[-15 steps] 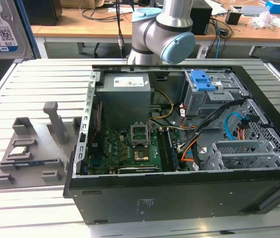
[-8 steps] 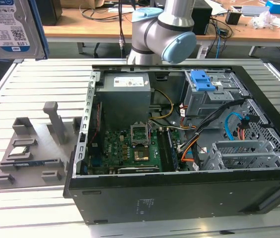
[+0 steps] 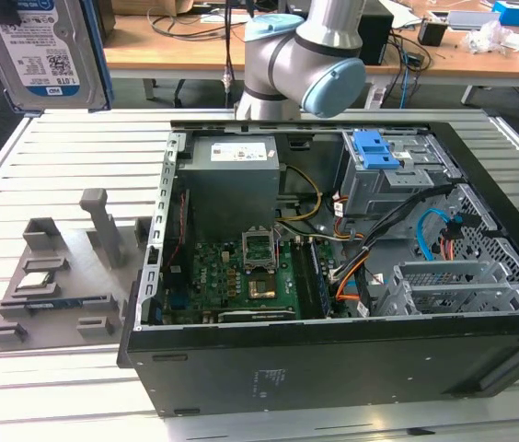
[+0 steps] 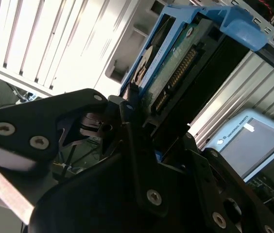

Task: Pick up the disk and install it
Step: 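Pick up the disk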

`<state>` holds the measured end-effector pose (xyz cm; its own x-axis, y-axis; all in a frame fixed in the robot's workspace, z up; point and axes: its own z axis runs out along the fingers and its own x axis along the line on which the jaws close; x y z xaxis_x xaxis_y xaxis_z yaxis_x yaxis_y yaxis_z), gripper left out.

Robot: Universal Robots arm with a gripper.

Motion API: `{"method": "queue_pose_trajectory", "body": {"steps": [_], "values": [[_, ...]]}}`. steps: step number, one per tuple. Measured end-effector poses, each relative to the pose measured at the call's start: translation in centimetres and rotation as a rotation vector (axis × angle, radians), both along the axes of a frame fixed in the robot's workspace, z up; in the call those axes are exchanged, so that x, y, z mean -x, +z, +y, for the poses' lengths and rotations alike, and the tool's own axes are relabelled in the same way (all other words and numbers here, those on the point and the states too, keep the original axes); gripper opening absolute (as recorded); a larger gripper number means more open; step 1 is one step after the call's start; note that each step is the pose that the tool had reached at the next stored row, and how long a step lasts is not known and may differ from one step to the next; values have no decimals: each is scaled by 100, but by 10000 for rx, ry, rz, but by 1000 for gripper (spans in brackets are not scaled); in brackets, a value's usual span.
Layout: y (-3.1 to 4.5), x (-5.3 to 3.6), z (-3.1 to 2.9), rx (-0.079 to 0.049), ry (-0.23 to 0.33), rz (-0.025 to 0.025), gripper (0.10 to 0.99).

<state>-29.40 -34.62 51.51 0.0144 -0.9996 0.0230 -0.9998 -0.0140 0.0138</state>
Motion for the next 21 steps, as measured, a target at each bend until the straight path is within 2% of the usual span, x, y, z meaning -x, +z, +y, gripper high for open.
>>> {"method": "queue_pose_trajectory", "body": {"steps": [2, 8, 17, 21], "values": [[-1, -110, 0, 0, 1, -1, 361], [-1, -349, 0, -1, 1, -2, 361], [-1, -622, 0, 0, 1, -1, 361], [0, -846, 0, 0, 0, 0, 361]]}}
